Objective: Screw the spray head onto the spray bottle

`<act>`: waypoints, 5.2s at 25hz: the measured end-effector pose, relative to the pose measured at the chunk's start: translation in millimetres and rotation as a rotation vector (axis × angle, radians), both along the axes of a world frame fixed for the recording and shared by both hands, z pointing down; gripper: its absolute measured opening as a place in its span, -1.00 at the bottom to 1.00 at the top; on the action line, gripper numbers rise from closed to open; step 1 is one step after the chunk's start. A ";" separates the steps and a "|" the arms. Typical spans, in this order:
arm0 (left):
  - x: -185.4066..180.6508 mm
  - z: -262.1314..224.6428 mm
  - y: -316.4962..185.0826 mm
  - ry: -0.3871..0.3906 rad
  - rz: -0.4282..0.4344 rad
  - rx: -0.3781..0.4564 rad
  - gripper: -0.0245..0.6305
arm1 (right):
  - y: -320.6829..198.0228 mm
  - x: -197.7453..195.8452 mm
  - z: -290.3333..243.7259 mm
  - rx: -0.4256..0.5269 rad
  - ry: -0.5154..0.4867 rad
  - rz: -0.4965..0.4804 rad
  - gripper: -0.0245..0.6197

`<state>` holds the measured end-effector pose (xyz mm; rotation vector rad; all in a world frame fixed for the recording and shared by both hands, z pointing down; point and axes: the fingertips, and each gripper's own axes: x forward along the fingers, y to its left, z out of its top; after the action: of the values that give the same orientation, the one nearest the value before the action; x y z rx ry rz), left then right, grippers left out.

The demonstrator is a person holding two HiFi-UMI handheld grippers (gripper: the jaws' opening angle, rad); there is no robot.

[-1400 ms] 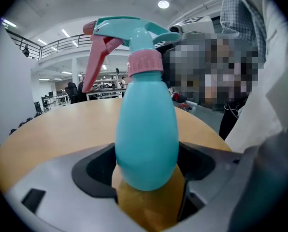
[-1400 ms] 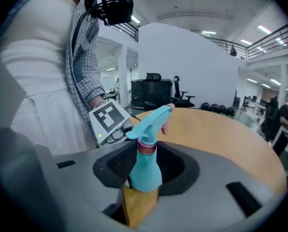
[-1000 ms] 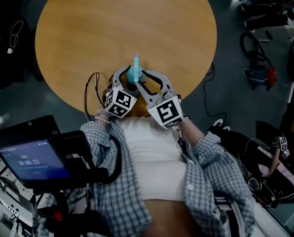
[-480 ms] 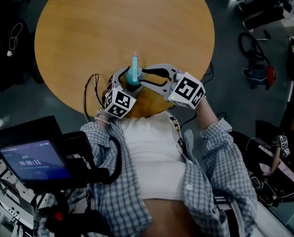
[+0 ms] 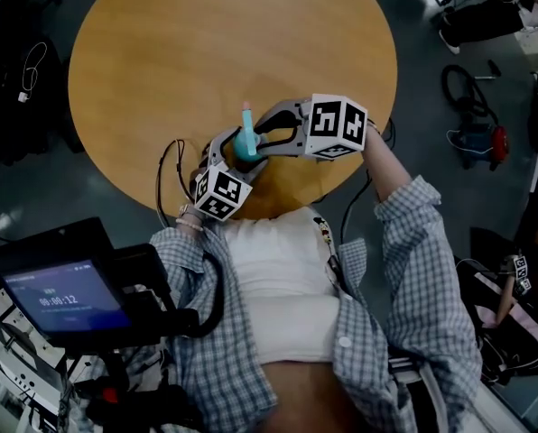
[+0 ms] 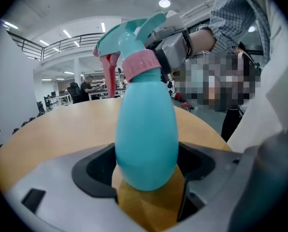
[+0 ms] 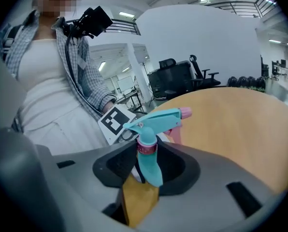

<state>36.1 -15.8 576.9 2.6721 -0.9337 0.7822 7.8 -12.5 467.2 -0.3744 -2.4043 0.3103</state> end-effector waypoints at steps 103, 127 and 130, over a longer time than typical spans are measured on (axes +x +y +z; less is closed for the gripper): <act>6.5 -8.5 -7.5 -0.001 -0.048 0.021 0.26 | -36.8 25.6 -110.4 0.290 -0.229 0.684 -0.27; 2.3 -6.9 -8.3 0.004 -0.053 0.011 0.26 | -2.7 8.1 -4.6 0.424 0.013 0.302 -0.55; 2.3 -7.6 -7.4 0.001 -0.052 0.015 0.26 | -1.6 9.7 -5.0 0.414 -0.008 0.528 -0.55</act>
<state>38.4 -23.2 569.3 2.6492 -1.0080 0.7660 17.5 -14.1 462.2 0.4521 -2.4623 0.0310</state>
